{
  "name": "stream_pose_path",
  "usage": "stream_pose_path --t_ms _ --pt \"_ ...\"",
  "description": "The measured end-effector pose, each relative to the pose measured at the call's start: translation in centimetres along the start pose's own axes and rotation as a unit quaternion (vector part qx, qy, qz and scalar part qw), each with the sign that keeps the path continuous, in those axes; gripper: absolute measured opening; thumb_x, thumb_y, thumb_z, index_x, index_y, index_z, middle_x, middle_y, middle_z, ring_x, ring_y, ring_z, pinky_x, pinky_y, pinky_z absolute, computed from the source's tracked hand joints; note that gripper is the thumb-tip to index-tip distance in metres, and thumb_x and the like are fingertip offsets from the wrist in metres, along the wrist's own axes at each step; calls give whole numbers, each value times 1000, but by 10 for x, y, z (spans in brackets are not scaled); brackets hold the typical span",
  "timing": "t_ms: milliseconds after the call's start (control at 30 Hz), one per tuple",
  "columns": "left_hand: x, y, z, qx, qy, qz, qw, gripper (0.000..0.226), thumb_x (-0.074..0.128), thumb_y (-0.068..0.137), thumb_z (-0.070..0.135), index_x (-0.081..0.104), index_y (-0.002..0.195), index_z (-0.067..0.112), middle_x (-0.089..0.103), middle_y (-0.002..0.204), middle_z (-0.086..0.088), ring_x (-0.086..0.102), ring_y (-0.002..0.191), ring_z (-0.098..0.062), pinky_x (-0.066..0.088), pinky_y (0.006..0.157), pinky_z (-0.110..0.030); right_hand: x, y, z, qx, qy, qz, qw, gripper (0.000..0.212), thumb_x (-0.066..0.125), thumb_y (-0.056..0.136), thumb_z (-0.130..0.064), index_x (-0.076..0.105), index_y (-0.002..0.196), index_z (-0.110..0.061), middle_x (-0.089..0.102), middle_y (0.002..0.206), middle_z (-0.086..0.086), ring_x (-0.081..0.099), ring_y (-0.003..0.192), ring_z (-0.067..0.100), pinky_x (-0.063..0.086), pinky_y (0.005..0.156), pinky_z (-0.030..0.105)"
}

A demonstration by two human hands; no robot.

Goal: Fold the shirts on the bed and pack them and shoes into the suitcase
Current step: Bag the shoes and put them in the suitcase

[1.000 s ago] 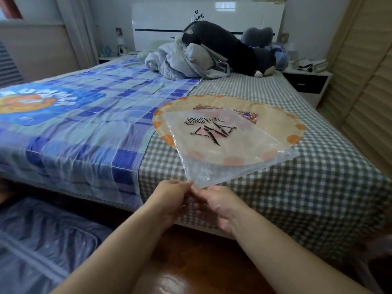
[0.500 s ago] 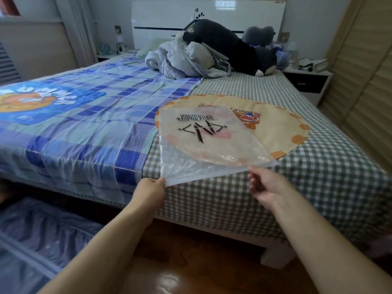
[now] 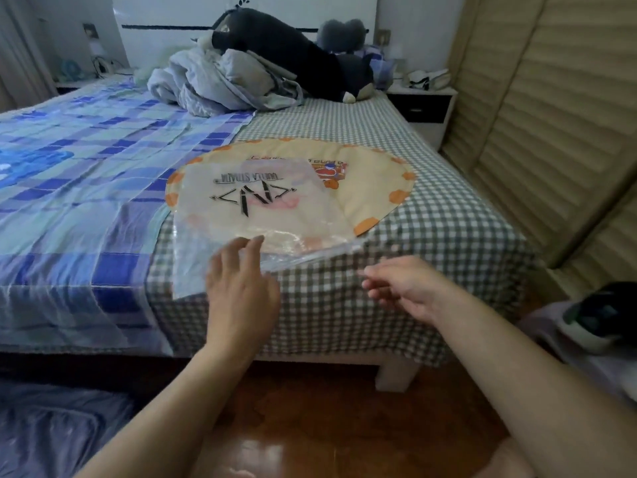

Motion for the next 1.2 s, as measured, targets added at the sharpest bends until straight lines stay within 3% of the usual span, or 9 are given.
stream_pose_path --t_ms 100,200,300,467,600,800,933,1067,1200 --pt "78 -32 102 162 28 -144 976 62 58 95 27 36 153 24 29 157 -5 24 146 -28 30 119 -53 -51 -12 12 -46 -85 66 993 15 60 100 -18 71 94 -11 73 86 5 70 65 11 53 56 26" --pt "140 -58 190 239 36 -217 946 71 50 101 40 10 160 38 -1 168 -5 -4 155 -32 12 124 -53 -134 -18 46 -44 -202 153 966 18 57 102 -25 71 93 -18 70 93 4 68 85 23 57 73 38" --pt "200 -60 255 242 86 -267 929 82 41 102 55 -22 154 46 -33 163 -3 -32 149 -36 -7 122 -60 -234 -32 102 3 -267 229 936 14 51 103 -25 64 101 -22 65 109 4 64 86 26 56 71 43" --pt "299 -67 280 211 186 -376 883 81 28 94 76 -22 152 50 -56 148 -6 -49 135 -45 -16 107 -79 -384 -80 195 99 -295 458 833 53 56 100 -24 36 148 -20 21 157 9 54 121 36 50 89 42" --pt "322 -75 267 206 237 -348 883 83 35 94 72 -18 154 49 -63 138 -11 -58 123 -49 -19 101 -82 -442 -64 230 149 -348 443 813 54 59 98 -21 36 147 -16 30 153 12 46 129 39 46 96 45" --pt "329 -73 265 205 251 -373 869 91 45 92 62 -22 152 49 -64 138 -11 -57 124 -49 -22 100 -82 -463 -63 240 113 -308 517 791 28 64 94 -17 58 119 -4 58 126 19 51 124 44 49 96 50" --pt "324 -71 267 207 219 -403 864 93 38 83 86 -17 151 56 -65 137 -4 -58 125 -43 -31 95 -76 -455 -103 201 67 -258 581 769 23 59 96 -9 58 117 -1 57 125 20 56 114 45 46 83 43" --pt "302 -77 273 202 147 -445 860 83 11 79 95 -12 150 60 -54 149 3 -53 133 -35 -32 101 -71 -425 -159 117 -68 -235 633 734 19 58 98 -13 57 116 -8 57 122 12 60 105 35 40 75 37" --pt "236 -100 264 175 17 -461 870 70 11 93 81 -3 156 54 -25 167 7 -31 150 -24 -14 121 -58 -353 -167 29 -232 -247 575 745 18 60 99 -19 58 115 -15 58 120 6 60 106 27 50 82 42"
Point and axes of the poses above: each hand's wrist, its own y-axis towards the middle knuckle, its own x-axis out of the palm, z = x × y, the point moved 10 cm from there along y, towards the middle knuckle
